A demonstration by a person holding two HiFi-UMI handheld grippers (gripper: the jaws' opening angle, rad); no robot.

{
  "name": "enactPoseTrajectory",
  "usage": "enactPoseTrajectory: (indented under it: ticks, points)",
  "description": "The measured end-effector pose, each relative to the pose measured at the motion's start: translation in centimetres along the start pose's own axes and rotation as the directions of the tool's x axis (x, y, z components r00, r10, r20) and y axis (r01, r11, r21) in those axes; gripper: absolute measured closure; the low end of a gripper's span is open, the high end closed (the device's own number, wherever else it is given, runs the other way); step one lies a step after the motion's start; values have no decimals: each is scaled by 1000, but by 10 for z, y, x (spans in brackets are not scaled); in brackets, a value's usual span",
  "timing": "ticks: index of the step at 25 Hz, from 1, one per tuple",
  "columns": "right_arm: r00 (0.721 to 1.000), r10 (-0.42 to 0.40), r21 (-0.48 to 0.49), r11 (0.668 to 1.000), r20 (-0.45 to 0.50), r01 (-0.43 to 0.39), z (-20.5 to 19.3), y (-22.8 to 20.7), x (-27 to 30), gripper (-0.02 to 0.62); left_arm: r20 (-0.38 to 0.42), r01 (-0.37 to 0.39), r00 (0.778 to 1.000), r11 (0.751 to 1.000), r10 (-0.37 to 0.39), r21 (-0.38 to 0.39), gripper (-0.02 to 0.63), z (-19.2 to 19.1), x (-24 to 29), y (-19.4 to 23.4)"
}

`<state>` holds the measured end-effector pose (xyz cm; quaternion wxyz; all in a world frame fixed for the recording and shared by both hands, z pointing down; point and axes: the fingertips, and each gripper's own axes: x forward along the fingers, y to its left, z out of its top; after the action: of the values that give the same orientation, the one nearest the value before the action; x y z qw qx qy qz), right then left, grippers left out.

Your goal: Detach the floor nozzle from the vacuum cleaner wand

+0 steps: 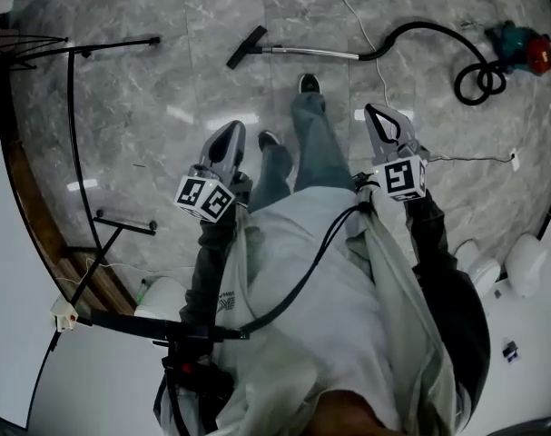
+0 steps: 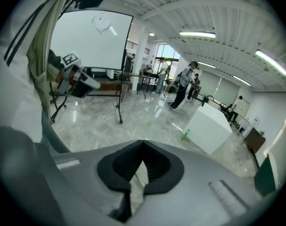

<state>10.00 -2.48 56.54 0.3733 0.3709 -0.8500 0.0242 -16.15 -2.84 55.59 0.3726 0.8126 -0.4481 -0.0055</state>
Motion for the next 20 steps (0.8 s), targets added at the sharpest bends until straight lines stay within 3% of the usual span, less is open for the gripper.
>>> enactPoseTrajectory:
  ticks: [4, 9, 13, 17, 18, 20]
  points:
    - [993, 108, -38, 993, -57, -110, -60, -29, 97, 598, 29, -143, 989, 989, 144, -30, 604, -22, 73, 66]
    - [962, 248, 8, 969, -111, -248, -150, -14, 248, 598, 25, -236, 971, 971, 237, -28, 595, -102, 162, 182]
    - [939, 291, -53, 951, -181, -305, -233, 32, 367, 598, 13, -229, 972, 966, 233, -121, 529, -194, 213, 276]
    - [926, 312, -164, 923, -211, -348, -305, 94, 472, 598, -61, -221, 975, 955, 213, -196, 429, -299, 236, 357]
    - [926, 313, -204, 912, -212, -355, -319, 109, 493, 591, -92, -232, 972, 953, 218, -194, 425, -322, 235, 373]
    - [924, 316, -272, 889, -216, -367, -344, 135, 528, 462, -152, -256, 962, 947, 228, -194, 406, -362, 232, 397]
